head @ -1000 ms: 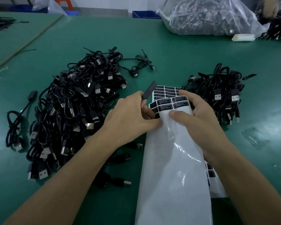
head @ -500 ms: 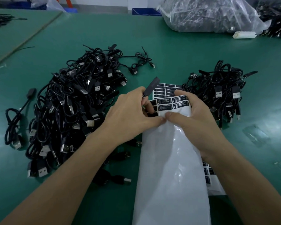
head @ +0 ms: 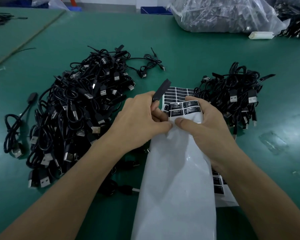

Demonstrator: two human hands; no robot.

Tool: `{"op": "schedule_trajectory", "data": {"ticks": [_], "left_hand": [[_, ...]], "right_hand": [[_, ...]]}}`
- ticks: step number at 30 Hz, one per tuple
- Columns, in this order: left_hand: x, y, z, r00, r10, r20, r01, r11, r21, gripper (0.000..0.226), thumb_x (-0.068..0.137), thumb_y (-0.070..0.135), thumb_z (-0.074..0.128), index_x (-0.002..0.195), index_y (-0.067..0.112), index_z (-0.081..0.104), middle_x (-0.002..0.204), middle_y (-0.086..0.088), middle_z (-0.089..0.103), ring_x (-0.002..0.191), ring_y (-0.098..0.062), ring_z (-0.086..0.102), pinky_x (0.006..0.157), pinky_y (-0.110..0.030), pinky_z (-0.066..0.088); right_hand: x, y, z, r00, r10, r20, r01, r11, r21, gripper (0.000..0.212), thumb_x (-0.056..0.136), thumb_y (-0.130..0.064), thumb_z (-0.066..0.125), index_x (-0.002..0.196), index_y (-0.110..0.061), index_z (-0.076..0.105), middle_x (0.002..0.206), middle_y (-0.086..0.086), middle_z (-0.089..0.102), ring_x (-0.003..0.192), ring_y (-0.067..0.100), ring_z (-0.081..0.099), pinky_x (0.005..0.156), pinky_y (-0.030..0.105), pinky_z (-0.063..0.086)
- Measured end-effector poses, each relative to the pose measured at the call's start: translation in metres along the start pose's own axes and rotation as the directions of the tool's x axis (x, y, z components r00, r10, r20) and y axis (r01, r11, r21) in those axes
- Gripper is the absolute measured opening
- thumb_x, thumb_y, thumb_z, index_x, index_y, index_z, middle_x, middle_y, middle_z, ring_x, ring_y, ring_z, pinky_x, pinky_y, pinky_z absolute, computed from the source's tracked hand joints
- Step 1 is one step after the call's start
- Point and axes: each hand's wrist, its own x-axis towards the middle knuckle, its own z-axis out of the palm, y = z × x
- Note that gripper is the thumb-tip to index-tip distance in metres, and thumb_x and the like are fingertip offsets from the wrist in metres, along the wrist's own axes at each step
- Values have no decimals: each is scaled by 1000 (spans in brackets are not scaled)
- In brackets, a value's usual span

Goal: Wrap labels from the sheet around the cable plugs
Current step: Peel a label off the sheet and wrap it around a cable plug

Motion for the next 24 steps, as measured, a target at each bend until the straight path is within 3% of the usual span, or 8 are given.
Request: {"op": "schedule_trajectory", "data": {"ticks": [7, 15, 17, 19, 21, 22, 24], "left_hand": [[3, -7, 0, 1000, 15, 3, -15, 994, -110, 52, 72, 1, 77, 71, 18, 29, 72, 3, 76, 76, -8, 75, 78, -52, 59], [3, -10, 2, 1000, 1, -25, -3, 999, -52, 46, 75, 5, 72, 71, 20, 28, 74, 4, 76, 73, -19, 71, 74, -48, 58], [3, -10, 2, 999, -1, -53, -1, 999, -42, 47, 76, 6, 71, 71, 21, 27, 75, -4, 75, 66, -19, 64, 66, -41, 56], [3, -10, 0, 996, -16, -85, 12, 999, -48, 46, 77, 7, 71, 71, 21, 27, 79, -15, 73, 59, -19, 55, 57, -34, 51], [4, -10, -3, 991, -67, -114, 55, 993, -106, 44, 75, 10, 70, 71, 22, 27, 83, -23, 69, 56, -16, 45, 47, -27, 44], [5, -10, -4, 987, -100, -127, 81, 986, -148, 43, 72, 12, 69, 71, 22, 27, 83, -26, 67, 55, -15, 42, 47, -26, 41], [7, -9, -6, 978, -154, -141, 122, 969, -213, 40, 67, 19, 67, 70, 22, 27, 82, -30, 63, 57, -16, 43, 50, -30, 41]], "right_hand": [[0, -1, 0, 1000, 9, -27, -9, 1000, 6, 52, 88, -11, 73, 132, -32, 55, 130, 3, 62, 121, 26, 59, 104, 50, 48], [-2, -4, 0, 1000, -24, -2, 24, 995, 101, 44, 88, 1, 69, 117, -30, 62, 102, -2, 75, 91, 13, 73, 79, 27, 60], [-1, -3, -1, 1000, -5, -27, 8, 994, 110, 43, 87, 1, 69, 117, -30, 62, 103, -2, 74, 92, 15, 72, 81, 31, 60], [1, -2, -4, 996, -19, -84, 21, 1000, 20, 47, 87, -6, 70, 126, -29, 58, 113, -6, 70, 99, 7, 68, 87, 33, 58], [2, -1, -10, 984, -93, -151, 62, 978, -200, 57, 86, -14, 70, 137, -32, 50, 117, -23, 57, 100, -15, 55, 81, 11, 45], [2, -1, -12, 979, -125, -163, 72, 951, -300, 63, 86, -17, 70, 141, -34, 45, 113, -28, 51, 100, -16, 49, 74, 6, 38], [1, 1, -14, 979, -151, -135, 81, 902, -423, 70, 86, -20, 70, 145, -37, 37, 110, -20, 49, 100, -9, 43, 69, 5, 35]]}}
